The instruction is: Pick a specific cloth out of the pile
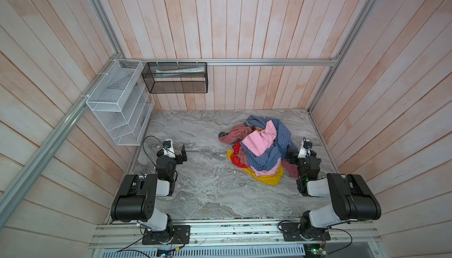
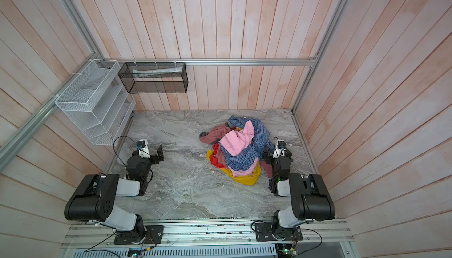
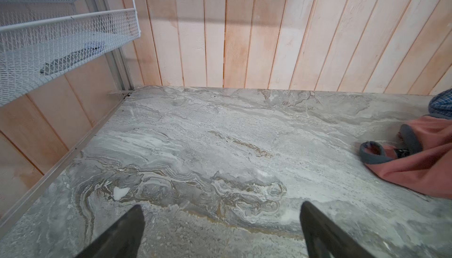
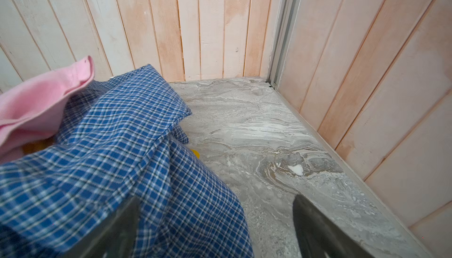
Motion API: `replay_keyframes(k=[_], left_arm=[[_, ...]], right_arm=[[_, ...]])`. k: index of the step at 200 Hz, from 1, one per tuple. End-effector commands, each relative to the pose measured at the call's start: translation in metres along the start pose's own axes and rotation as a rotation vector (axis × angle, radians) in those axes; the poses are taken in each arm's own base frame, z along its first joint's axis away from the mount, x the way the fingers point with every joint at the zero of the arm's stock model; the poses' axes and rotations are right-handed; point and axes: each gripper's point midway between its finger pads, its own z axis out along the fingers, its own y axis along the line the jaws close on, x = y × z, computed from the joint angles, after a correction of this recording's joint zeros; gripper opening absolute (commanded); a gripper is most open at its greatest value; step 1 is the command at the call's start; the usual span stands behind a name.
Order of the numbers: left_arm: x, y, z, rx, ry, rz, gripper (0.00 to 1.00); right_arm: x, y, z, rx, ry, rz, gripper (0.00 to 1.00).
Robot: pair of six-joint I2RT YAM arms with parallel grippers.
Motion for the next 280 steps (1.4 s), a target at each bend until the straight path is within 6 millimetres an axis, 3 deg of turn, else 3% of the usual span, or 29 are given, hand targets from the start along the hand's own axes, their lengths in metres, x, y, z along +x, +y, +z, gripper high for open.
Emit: replay_keyframes(k=[1,213,236,252,265,280], left_arm=[[-0.007,-0.002,0.002,0.014,-0.018,0.013,1.00],[-0.007,-0.002,0.002,0.016,-0.015,0.010,1.00],[-0.017,0.008,0.004,-0.038,-0.038,-0.016,1.00],[-0.029,0.019,0.011,-0.103,0.028,-0.050,1.00],[-0.024,0.031,0.019,-0.187,0.172,-0.161,1.00],[-0.020,0.025,0.023,-0.175,0.294,-0.210,1.00]], right_arm=[[-0.003,-0.004,0.004,0.018,-0.006,0.008,0.98],[-0.003,-0.004,0.003,0.019,-0.006,0.007,0.98],[-0.018,-0.016,0.002,0.089,-0.054,0.047,0.98],[-0.028,-0.027,0.006,0.133,0.000,0.121,0.98],[-0.030,-0.031,0.005,0.114,0.076,0.199,0.98],[-0.041,-0.039,-0.001,0.124,0.089,0.271,0.98]])
